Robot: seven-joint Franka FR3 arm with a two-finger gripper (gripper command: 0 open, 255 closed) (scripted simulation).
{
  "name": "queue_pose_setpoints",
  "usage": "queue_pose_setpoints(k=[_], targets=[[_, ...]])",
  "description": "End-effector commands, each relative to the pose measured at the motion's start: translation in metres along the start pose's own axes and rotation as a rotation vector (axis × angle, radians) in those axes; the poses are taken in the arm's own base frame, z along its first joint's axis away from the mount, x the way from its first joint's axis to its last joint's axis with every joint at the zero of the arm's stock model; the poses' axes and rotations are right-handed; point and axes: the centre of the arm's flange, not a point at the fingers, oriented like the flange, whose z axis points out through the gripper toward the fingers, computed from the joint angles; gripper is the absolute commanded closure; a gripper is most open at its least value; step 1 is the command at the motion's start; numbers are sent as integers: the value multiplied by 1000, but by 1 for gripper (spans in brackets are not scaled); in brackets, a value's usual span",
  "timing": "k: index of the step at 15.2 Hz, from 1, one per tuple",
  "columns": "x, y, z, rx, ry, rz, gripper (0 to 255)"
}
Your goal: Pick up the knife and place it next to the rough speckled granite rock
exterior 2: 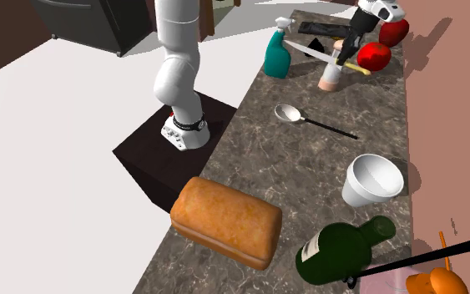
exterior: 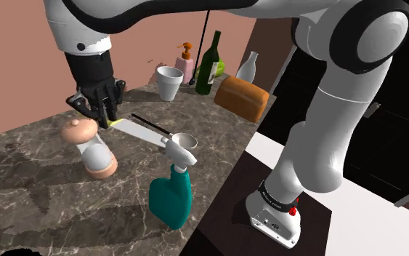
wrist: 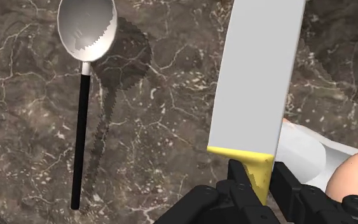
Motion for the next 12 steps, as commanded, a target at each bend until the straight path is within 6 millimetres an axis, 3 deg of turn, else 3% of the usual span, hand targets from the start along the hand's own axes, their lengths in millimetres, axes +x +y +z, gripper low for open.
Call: queue_pose_setpoints(k=[1,10,12], targets=[[10,-26,5,-6,-20,-1,255],[44,-140,-7,-6,-20,-1,255],[47,-148,-3,-6,-20,-1,255]])
